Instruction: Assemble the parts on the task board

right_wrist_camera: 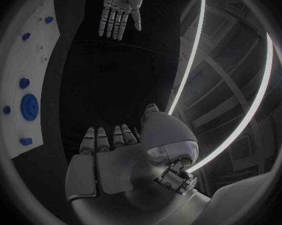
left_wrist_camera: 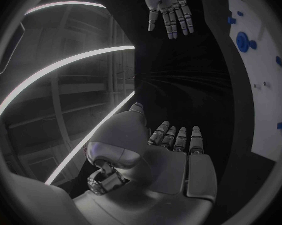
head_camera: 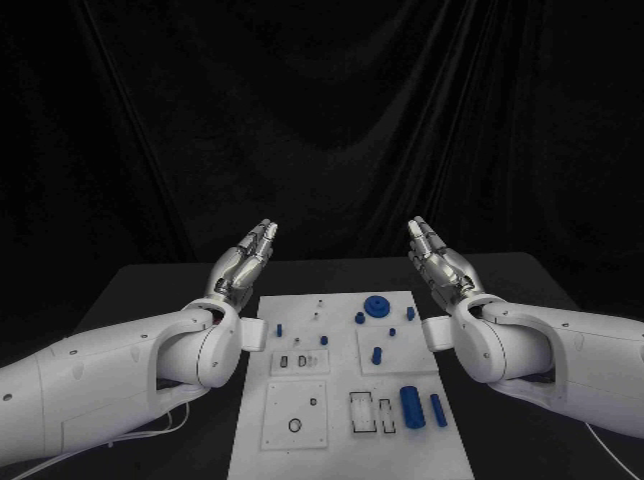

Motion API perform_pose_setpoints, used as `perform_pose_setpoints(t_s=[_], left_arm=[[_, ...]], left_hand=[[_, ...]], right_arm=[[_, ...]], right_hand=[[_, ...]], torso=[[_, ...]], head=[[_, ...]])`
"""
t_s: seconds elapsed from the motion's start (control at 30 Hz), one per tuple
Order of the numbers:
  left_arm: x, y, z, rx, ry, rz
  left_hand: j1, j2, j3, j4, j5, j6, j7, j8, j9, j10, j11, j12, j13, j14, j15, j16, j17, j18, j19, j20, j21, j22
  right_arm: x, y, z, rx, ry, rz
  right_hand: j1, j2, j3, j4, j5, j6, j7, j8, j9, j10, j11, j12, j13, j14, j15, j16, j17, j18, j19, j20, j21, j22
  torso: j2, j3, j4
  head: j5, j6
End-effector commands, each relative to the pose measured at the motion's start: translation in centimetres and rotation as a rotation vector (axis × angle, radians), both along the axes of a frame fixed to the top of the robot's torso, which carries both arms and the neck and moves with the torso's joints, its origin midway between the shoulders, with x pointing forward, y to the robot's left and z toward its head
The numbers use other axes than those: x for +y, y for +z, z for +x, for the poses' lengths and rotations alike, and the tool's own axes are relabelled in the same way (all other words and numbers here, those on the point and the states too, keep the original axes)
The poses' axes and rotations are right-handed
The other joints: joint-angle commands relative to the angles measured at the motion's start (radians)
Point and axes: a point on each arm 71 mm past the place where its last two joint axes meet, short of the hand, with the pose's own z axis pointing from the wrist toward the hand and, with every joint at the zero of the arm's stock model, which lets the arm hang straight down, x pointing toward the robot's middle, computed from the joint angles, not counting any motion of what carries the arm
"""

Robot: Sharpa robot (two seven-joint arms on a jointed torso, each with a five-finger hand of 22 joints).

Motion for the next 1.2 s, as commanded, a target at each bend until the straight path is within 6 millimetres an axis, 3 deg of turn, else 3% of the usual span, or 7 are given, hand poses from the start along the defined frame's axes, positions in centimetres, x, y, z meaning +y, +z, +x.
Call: perform_pose_setpoints(t_s=[0.03, 0.37, 0.63, 0.7, 0.77, 1.03, 1.2], left_arm=[[-0.6, 1.4, 0.1, -0.096, -0.137, -0.189], [-0.5, 2.1, 0.3, -0.136, -0.206, -0.268], [0.6, 1.8, 0.5, -0.133, -0.226, -0.292], [0.6, 1.8, 0.5, -0.130, -0.227, -0.291], [0.6, 1.8, 0.5, -0.127, -0.227, -0.290], [0.4, 1.7, 0.7, -0.119, -0.236, -0.291], [0.7, 1.8, 0.6, -0.122, -0.243, -0.300]], left_hand=[[0.039, 0.007, -0.005, 0.013, 0.011, 0.002, -0.009, 0.005, 0.001, 0.002, -0.012, -0.007, -0.002, 0.002, 0.013, -0.004, -0.001, 0.013, -0.001, 0.014, -0.006, -0.002], [0.042, 0.007, -0.006, 0.013, 0.012, 0.003, -0.013, 0.005, 0.002, 0.002, -0.015, -0.007, -0.002, 0.002, 0.019, -0.004, -0.001, 0.012, -0.001, 0.018, -0.006, -0.002], [0.044, 0.008, -0.005, 0.013, 0.015, 0.005, -0.012, 0.006, 0.002, 0.002, -0.014, -0.007, -0.002, 0.002, 0.024, -0.004, -0.001, 0.011, -0.001, 0.022, -0.006, -0.002], [0.044, 0.008, -0.005, 0.013, 0.015, 0.005, -0.012, 0.006, 0.002, 0.002, -0.014, -0.007, -0.002, 0.002, 0.024, -0.004, -0.001, 0.011, -0.001, 0.022, -0.006, -0.002], [0.047, 0.009, -0.004, 0.013, 0.018, 0.008, -0.010, 0.006, 0.003, 0.002, -0.010, -0.007, -0.002, 0.002, 0.030, -0.004, -0.001, 0.010, -0.001, 0.027, -0.006, -0.002], [0.049, 0.009, -0.004, 0.013, 0.016, 0.011, -0.009, 0.007, 0.003, 0.002, -0.011, -0.007, -0.002, 0.002, 0.036, -0.004, -0.001, 0.009, -0.001, 0.032, -0.006, -0.002], [0.051, 0.009, -0.003, 0.013, 0.017, 0.012, -0.010, 0.007, 0.003, 0.002, -0.011, -0.007, -0.002, 0.002, 0.042, -0.004, -0.001, 0.008, -0.001, 0.037, -0.006, -0.002]], right_arm=[[0.4, 0.2, -0.1, 0.018, 0.052, 0.084], [0.4, 0.2, -0.1, 0.018, 0.052, 0.084], [0.0, 0.1, 0.3, 0.049, 0.108, 0.117], [-0.1, 0.3, 0.4, 0.046, 0.116, 0.121], [-0.2, 0.6, 0.5, 0.047, 0.127, 0.126], [-1.2, 2.1, 1.1, 0.056, 0.161, 0.137], [-1.6, 3.4, 1.8, 0.049, 0.156, 0.124]], right_hand=[[0.012, 0.002, -0.007, -0.001, 0.004, 0.007, 0.000, 0.005, 0.001, 0.000, -0.002, -0.005, -0.002, 0.000, -0.236, -0.005, -0.002, 0.014, 0.000, -0.106, -0.004, -0.001], [0.033, -0.005, -0.003, 0.000, 0.009, 0.016, 0.046, 0.007, 0.003, 0.000, 0.048, -0.005, -0.002, 0.000, -0.171, -0.005, -0.002, 0.013, 0.000, -0.033, -0.004, -0.001], [0.042, -0.006, 0.001, -0.001, 0.013, 0.022, 0.064, 0.008, 0.004, 0.000, 0.068, -0.005, -0.002, 0.000, -0.141, -0.005, -0.002, 0.011, 0.000, 0.037, -0.004, -0.001], [0.057, -0.014, 0.004, -0.002, 0.017, 0.035, 0.085, 0.011, 0.007, 0.000, 0.090, -0.005, -0.002, 0.000, -0.096, -0.005, -0.002, 0.011, 0.000, 0.071, -0.004, -0.001], [0.081, -0.024, 0.011, -0.001, 0.021, 0.051, 0.105, 0.015, 0.009, 0.000, 0.107, -0.005, -0.002, 0.000, 0.014, -0.005, -0.002, 0.010, 0.000, 0.121, -0.004, -0.001], [0.090, -0.029, 0.011, 0.000, 0.022, 0.081, 0.135, 0.023, 0.014, 0.004, 0.143, 0.002, 0.002, 0.000, 0.109, -0.005, -0.002, -0.002, 0.011, 0.197, 0.006, 0.006], [0.145, -0.055, 0.016, -0.010, 0.030, 0.119, 0.173, 0.049, 0.022, 0.030, 0.241, 0.044, 0.015, 0.089, 0.215, 0.061, 0.029, -0.015, 0.139, 0.289, 0.086, 0.049]], torso=[[0.000, 0.0001, 0.0003], [0.000, 0.0001, 0.0003], [0.000, 0.0000, 0.0001], [0.000, 0.0000, 0.0001], [0.000, 0.0001, 0.0001], [0.001, -0.0001, 0.0005], [0.004, -0.0018, 0.0050]], head=[[0.000, 0.000], [0.000, 0.000], [0.000, -0.032], [0.000, -0.032], [0.002, -0.038], [-0.009, -0.063], [-0.010, -0.083]])
